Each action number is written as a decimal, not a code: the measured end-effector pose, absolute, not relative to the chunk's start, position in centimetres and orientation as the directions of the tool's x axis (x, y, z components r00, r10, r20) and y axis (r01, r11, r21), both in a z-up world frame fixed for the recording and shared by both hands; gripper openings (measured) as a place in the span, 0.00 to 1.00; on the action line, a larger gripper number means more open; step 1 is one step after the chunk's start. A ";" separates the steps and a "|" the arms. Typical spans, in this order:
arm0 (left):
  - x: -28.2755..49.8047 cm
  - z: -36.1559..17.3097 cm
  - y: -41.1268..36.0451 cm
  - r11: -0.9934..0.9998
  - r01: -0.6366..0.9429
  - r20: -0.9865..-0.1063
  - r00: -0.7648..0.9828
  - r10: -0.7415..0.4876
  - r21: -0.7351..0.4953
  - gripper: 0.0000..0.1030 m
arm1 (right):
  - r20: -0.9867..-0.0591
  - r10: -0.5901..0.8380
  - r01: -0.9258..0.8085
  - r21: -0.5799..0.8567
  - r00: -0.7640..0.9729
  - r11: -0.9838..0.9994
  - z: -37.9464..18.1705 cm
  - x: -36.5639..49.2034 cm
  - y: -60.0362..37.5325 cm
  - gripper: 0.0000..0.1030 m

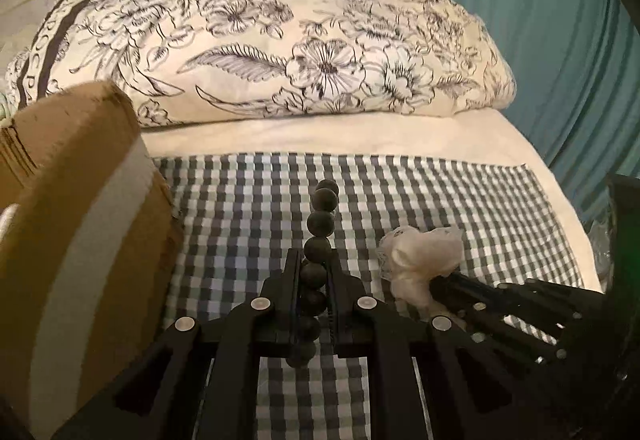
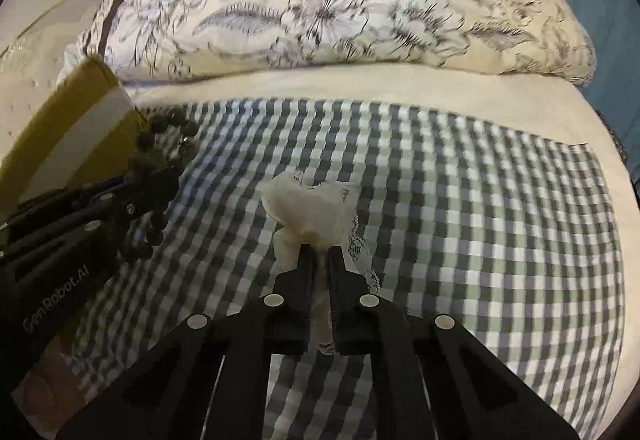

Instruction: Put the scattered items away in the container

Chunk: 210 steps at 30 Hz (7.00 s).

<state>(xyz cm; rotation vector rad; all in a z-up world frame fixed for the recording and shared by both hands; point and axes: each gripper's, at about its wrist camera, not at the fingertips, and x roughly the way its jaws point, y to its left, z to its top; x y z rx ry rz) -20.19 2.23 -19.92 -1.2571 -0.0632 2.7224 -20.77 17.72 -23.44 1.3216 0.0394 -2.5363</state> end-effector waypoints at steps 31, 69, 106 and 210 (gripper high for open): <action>-11.0 -6.4 -2.2 -0.991 -0.122 -0.591 -0.796 0.129 -0.053 0.11 | -0.595 -0.248 0.248 0.083 -0.765 -0.965 -7.2 -10.3 15.8 0.06; -7.0 -3.1 -17.7 -0.994 0.106 -0.546 -0.834 -0.080 -0.017 0.11 | -0.527 -0.451 0.475 0.100 -0.720 -0.874 -3.5 -7.5 1.2 0.06; -12.4 -12.6 -24.3 -0.990 0.132 -0.691 -0.720 -0.061 -0.051 0.11 | -0.658 -0.475 0.574 0.079 -0.585 -0.815 -11.6 -14.0 -11.1 0.06; -5.0 -0.4 2.0 -0.995 -0.101 -0.440 -0.893 0.096 -0.012 1.00 | -0.454 0.025 -0.012 -0.031 -0.891 -0.999 0.0 -2.7 23.7 1.00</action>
